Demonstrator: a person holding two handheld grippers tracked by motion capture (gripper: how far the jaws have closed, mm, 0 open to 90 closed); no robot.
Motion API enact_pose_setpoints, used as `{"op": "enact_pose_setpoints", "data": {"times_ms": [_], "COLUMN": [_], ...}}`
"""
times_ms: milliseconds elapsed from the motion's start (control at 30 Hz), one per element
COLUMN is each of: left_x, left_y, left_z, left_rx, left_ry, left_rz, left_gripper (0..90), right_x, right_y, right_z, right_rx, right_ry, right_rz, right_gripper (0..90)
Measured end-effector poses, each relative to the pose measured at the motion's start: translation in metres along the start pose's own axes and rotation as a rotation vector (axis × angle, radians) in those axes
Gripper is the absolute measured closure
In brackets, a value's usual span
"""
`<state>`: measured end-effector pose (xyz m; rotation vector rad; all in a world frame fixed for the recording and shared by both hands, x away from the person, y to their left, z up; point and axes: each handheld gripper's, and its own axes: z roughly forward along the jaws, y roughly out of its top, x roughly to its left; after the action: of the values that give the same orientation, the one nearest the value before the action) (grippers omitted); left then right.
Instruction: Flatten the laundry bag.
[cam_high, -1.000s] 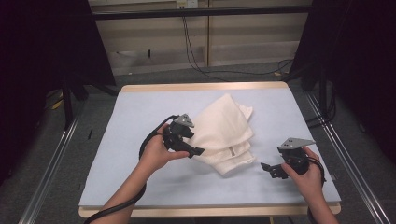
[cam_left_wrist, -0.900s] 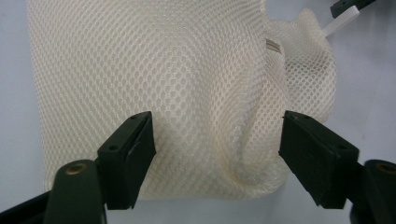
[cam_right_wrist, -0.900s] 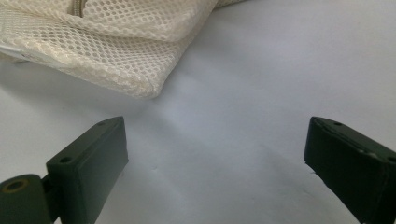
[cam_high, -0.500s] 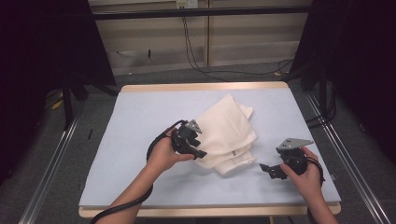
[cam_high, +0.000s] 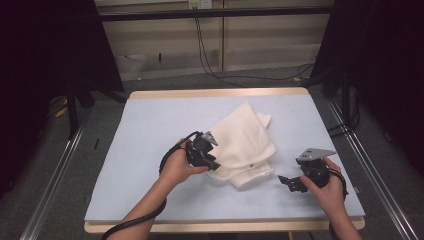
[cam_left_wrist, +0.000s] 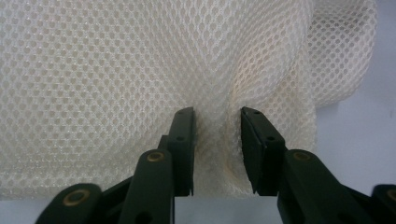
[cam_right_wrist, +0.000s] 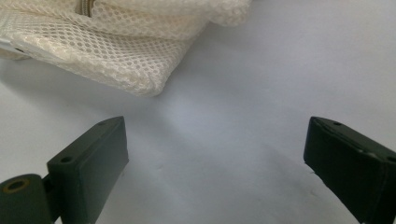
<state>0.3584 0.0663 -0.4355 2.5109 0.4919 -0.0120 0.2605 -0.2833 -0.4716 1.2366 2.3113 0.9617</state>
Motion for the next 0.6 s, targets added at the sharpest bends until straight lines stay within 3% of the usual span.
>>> {"op": "enact_pose_setpoints", "data": {"times_ms": [133,200,600], "left_x": [0.0022,0.0019,0.0059], "left_y": [-0.0009,-0.0014,0.0010], "left_z": [0.0009,0.0011,-0.0071], "left_rx": [0.006,0.002,0.001], "left_ry": [0.003,0.000,0.002], "left_rz": [-0.007,-0.034,-0.094], "left_gripper": [73.7,76.2,81.2], "right_x": [0.0009,0.0007,0.0005], "right_y": [0.0001,0.0004,0.0002], "right_z": [0.0007,0.0009,0.0000], "right_rx": [0.006,0.003,0.007], "right_ry": [0.002,0.000,-0.001], "right_rz": [0.004,-0.002,-0.001], "right_gripper": [6.1,6.0,6.1]}}
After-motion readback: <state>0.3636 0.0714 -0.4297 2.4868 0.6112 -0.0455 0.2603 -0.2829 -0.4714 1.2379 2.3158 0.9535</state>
